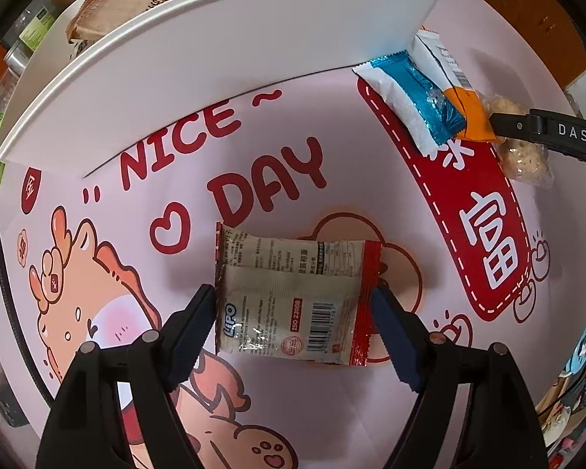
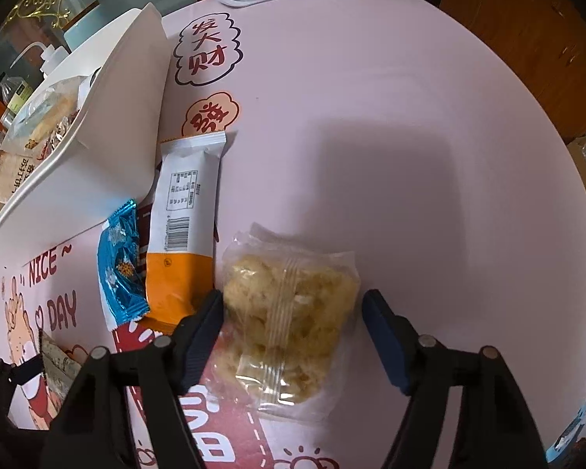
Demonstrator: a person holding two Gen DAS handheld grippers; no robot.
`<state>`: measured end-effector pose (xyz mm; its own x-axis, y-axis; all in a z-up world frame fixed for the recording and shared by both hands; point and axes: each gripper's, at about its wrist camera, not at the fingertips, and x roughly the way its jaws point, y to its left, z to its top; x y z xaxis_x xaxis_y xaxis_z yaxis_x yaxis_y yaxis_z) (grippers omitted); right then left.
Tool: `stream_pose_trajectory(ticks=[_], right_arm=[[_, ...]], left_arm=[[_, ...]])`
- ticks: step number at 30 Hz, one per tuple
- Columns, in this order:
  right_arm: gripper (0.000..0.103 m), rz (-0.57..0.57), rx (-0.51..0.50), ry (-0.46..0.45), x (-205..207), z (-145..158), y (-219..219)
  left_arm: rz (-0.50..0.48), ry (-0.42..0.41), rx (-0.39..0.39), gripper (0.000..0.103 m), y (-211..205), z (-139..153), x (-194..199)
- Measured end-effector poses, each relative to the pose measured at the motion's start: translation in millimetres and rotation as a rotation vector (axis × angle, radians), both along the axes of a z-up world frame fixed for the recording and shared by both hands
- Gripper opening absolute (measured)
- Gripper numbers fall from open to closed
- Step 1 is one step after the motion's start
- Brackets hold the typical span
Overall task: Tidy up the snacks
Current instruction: 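Grasp the white-red biscuit packet with left tool while right tool grasps cracker bag, then carry both held packets into the white tray and open both tools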
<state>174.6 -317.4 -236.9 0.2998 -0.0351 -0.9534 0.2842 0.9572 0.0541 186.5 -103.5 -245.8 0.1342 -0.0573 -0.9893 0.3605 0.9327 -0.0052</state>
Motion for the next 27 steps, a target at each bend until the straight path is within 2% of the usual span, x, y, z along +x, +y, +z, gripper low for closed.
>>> stream_pose_trajectory(ticks=[1, 9, 11, 13, 15, 22, 27], right_arm=[[0.063, 0.004, 0.001, -0.006, -2, 1, 1], [0.060, 0.014, 0.012, -0.020, -11, 3, 3], [0.060, 0.016, 0.017, -0.023, -15, 4, 3], [0.060, 0.022, 0.021, -0.027, -16, 3, 5], [0.060, 0.022, 0.026, -0.031, -19, 4, 6], [0.059, 0.015, 0.087, -0.039, -34, 5, 9], [0.059, 0.038, 0.109, -0.061, -52, 16, 21]], left_arm=[[-0.003, 0.003, 0.003, 0.079, -1, -2, 0], [-0.015, 0.003, 0.004, 0.079, -4, -10, -3], [-0.014, -0.008, 0.001, 0.072, -4, -9, -6], [-0.006, -0.017, -0.009, 0.057, -3, -6, -7], [0.002, -0.022, -0.016, 0.050, 1, -1, -9], [0.044, -0.018, -0.025, 0.049, 8, 5, -22], [0.058, -0.045, -0.042, 0.048, 17, 21, -38]])
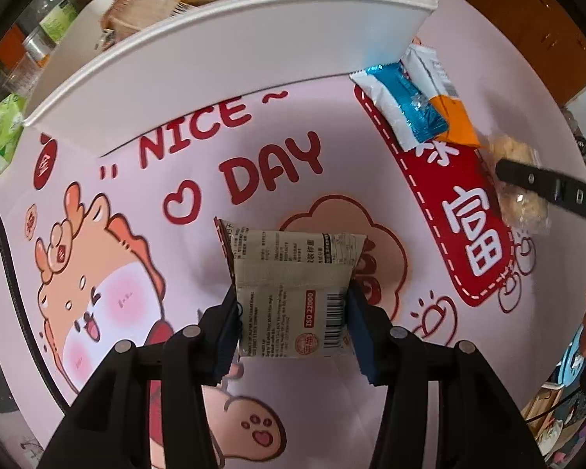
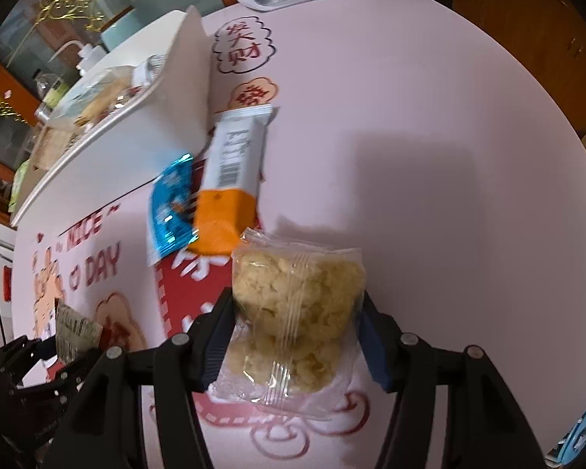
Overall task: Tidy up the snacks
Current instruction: 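Carry both held packets into the white tray and open both tools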
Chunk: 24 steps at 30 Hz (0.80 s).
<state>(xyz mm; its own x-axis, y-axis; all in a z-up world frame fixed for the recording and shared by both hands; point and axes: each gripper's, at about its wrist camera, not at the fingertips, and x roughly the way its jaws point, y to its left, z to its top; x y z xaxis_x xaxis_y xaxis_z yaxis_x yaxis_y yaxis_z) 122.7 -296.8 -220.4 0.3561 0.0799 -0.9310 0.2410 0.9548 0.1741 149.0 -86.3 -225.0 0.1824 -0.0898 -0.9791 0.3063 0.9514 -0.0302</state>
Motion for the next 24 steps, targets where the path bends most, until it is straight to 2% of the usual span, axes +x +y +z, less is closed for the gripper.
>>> stream_pose_trajectory(ticks=[6, 12, 15, 24], right_arm=[[0.059, 0.050, 0.032, -0.028, -12, 18, 24], [0.059, 0.132, 0.029, -0.096, -8, 50, 57], [0.059, 0.166, 0.036, -0.139, -4, 71, 72], [0.059, 0.259, 0.023, -0.293, 31, 135, 119]], left_arm=[[0.007, -0.061, -0.010, 0.048, 11, 32, -16], [0.010, -0.171, -0.013, 0.049, 24, 81, -15], [0.020, -0.242, -0.013, 0.049, 36, 117, 3], [0.042, -0.457, 0.041, 0.049, 74, 196, 50]])
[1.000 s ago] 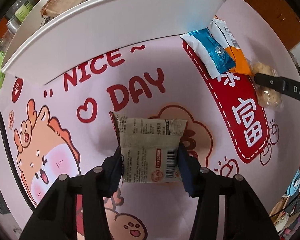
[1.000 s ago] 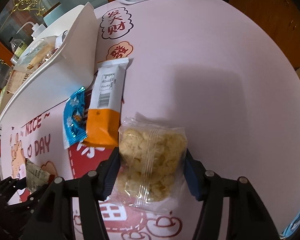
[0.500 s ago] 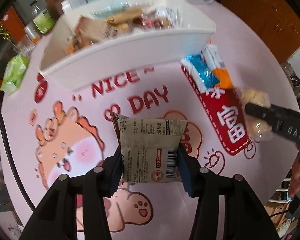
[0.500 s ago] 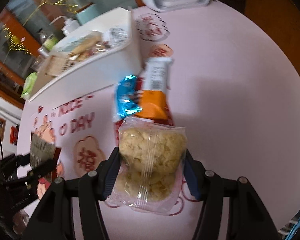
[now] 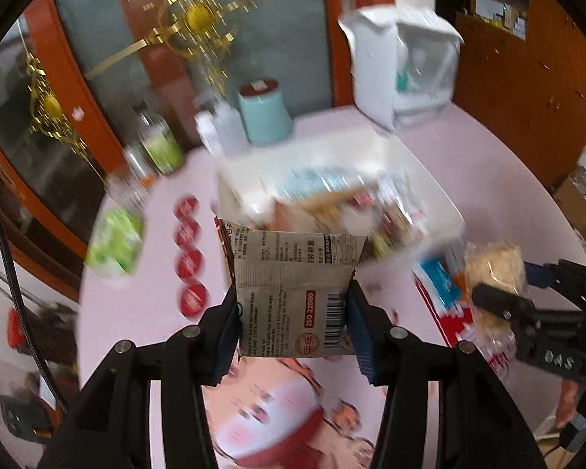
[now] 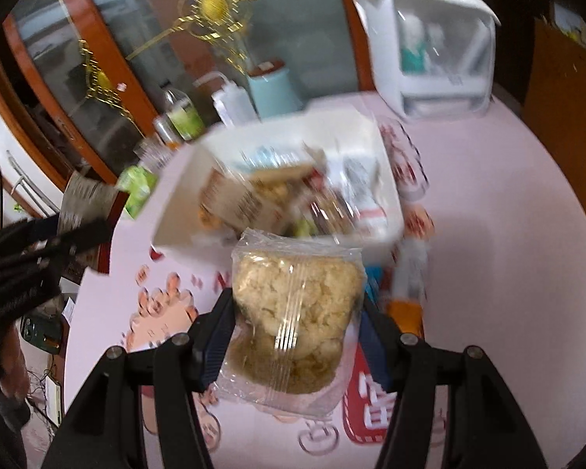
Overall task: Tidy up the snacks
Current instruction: 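Carry both held packets into the white tray and open both tools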
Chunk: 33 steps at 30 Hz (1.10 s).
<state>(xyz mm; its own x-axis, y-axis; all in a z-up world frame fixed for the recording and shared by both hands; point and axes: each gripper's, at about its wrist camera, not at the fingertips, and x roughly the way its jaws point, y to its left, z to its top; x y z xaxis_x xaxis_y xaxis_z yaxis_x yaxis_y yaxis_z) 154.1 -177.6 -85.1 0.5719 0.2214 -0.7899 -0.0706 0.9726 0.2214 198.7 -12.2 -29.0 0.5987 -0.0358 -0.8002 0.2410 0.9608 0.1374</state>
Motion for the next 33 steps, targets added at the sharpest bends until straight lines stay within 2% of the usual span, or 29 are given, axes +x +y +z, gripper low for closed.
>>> stream_pose_trajectory(ticks=[7, 12, 18, 33], right_arm=[[0.059, -0.014, -0.026, -0.101, 37, 39, 24], [0.059, -0.066, -0.022, -0.169, 61, 63, 21], [0.059, -0.119, -0.029, -0.181, 91, 66, 23], [0.059, -0.170, -0.058, -0.076, 133, 19, 29]], left_arm=[[0.005, -0.112, 0.070, 0.049, 13, 37, 49], [-0.002, -0.122, 0.045, 0.049, 13, 43, 85], [0.006, -0.097, 0.026, 0.049, 13, 27, 133], [0.002, -0.007, 0.003, 0.049, 4, -41, 193]])
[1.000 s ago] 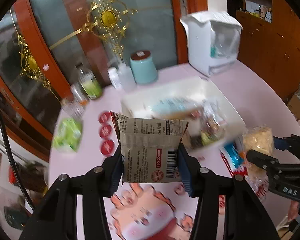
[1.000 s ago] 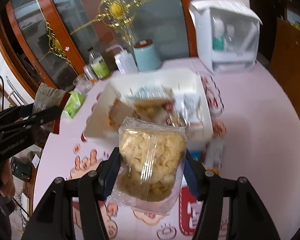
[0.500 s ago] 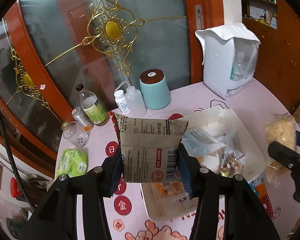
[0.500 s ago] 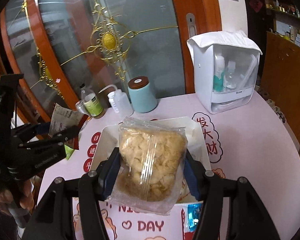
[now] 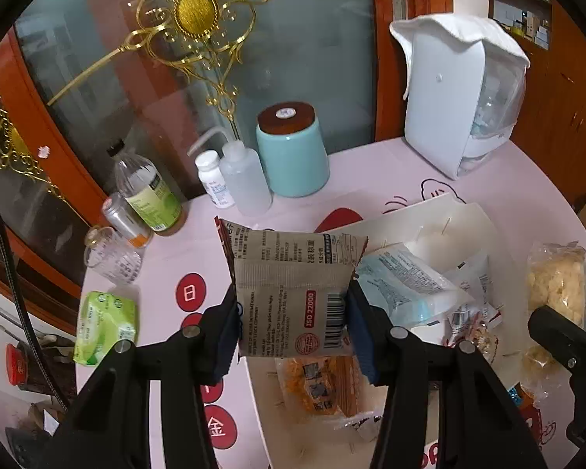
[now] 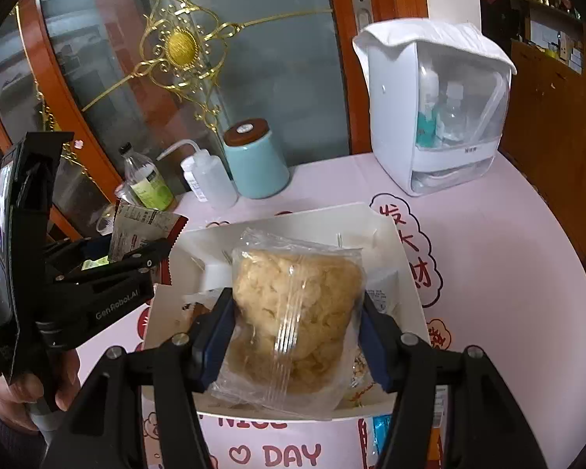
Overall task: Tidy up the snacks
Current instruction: 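Carry both held packets into the white tray and open both tools, then move both tools back over the blue packet and white-orange bar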
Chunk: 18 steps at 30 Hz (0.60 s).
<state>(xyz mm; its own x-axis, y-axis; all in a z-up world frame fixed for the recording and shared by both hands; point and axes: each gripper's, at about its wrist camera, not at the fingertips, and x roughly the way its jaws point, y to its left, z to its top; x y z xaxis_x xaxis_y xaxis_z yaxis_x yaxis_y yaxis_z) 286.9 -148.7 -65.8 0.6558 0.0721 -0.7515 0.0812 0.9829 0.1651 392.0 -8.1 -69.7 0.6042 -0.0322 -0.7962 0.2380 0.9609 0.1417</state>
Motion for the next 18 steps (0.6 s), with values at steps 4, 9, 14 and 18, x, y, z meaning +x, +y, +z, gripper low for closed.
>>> stream_pose_trajectory(ticks=[4, 9, 14, 18], right_arm=[[0.060, -0.001, -0.013, 0.034, 8, -11, 2], [0.064, 0.008, -0.026, 0.094, 17, -29, 6], [0.089, 0.039, -0.049, 0.048, 11, -26, 14], [0.089, 0.063, -0.052, 0.046, 5, -23, 20]], left_arm=[[0.005, 0.022, -0.003, 0.054, 0, -15, 9], [-0.003, 0.050, 0.004, 0.077, -1, -27, 12], [-0.023, 0.073, 0.053, 0.088, -7, -33, 10], [-0.024, 0.072, 0.066, 0.088, -8, -30, 3]])
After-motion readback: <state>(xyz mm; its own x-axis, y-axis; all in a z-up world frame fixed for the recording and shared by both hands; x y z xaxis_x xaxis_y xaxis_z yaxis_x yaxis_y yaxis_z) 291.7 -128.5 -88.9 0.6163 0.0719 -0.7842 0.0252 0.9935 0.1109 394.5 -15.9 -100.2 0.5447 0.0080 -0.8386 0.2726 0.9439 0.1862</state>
